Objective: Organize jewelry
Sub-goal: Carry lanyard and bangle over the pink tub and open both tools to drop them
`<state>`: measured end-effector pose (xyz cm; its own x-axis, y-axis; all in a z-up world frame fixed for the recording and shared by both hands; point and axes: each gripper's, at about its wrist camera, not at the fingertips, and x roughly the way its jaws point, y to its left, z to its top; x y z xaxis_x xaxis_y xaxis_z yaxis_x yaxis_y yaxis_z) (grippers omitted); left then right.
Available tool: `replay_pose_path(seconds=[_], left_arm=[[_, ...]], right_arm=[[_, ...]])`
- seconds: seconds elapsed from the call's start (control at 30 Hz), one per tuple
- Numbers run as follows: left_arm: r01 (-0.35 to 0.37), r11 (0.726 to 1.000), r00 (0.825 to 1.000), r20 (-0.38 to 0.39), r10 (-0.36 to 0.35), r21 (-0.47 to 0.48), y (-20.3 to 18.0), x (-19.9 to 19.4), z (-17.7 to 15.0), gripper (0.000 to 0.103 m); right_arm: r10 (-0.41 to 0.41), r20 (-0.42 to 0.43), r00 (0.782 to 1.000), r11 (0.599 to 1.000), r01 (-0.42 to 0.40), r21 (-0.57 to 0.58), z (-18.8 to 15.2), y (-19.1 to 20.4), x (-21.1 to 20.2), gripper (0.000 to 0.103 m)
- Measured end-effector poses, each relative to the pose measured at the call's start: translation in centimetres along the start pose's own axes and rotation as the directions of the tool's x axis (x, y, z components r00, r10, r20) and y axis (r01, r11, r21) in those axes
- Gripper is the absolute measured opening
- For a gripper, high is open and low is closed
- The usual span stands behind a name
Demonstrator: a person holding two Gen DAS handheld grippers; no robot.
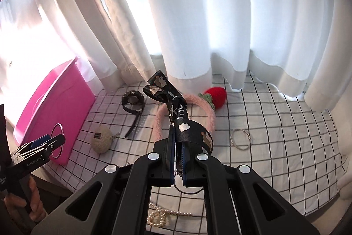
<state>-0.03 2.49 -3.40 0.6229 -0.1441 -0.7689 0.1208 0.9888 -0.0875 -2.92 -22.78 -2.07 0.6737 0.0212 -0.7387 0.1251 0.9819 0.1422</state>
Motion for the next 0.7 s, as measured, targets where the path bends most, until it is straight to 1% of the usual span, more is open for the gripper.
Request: replay_pose_path(seconds=[0.1,0.17,0.23,0.37,0.5,0.6,0.7], left_arm=[[-0.002,1.000,0.999,0.051,0.003,-0.027,1.3,-2.2,2.0,0.071],[-0.012,0.999,0.996,0.084,0.016,-0.044,2.4,-3.6,3.5,0.071],[-0.038,0.997,0.993,0.108,0.045,-0.070,3.9,-4.8,4.7,0.071],[-0.080,0.987,0.987,0.125,0.098,-0.140,7.7,-6.4,6.7,0.071],[-0.155,0.968,0.976,0.120,0.181,-0.197,11.8,-7.2,8.3,0.071],[-0.211,0.949,0.963,0.118,0.244,-0.236,15.0,-7.4,9.1,0.071],[-0.250,0.928,0.951,0.108,0.289,-0.277,17.9,-7.2,9.6,0.071]], right_arm=[[0.066,0.042,0.997,0.997,-0.064,-0.052,2.6,3.2,-0.6,0.005],[0.124,0.064,0.990,0.989,-0.119,-0.087,4.3,5.6,-0.8,0.005],[0.186,0.083,0.979,0.976,-0.175,-0.129,5.9,8.4,-0.9,0.005],[0.310,0.101,0.945,0.934,-0.284,-0.217,8.9,14.6,-0.5,0.005],[0.400,0.080,0.913,0.885,-0.361,-0.294,11.0,21.1,1.1,0.005],[0.436,0.052,0.899,0.850,-0.392,-0.353,12.0,26.0,2.3,0.005],[0.466,0.019,0.885,0.820,-0.424,-0.385,12.8,30.0,3.7,0.005]])
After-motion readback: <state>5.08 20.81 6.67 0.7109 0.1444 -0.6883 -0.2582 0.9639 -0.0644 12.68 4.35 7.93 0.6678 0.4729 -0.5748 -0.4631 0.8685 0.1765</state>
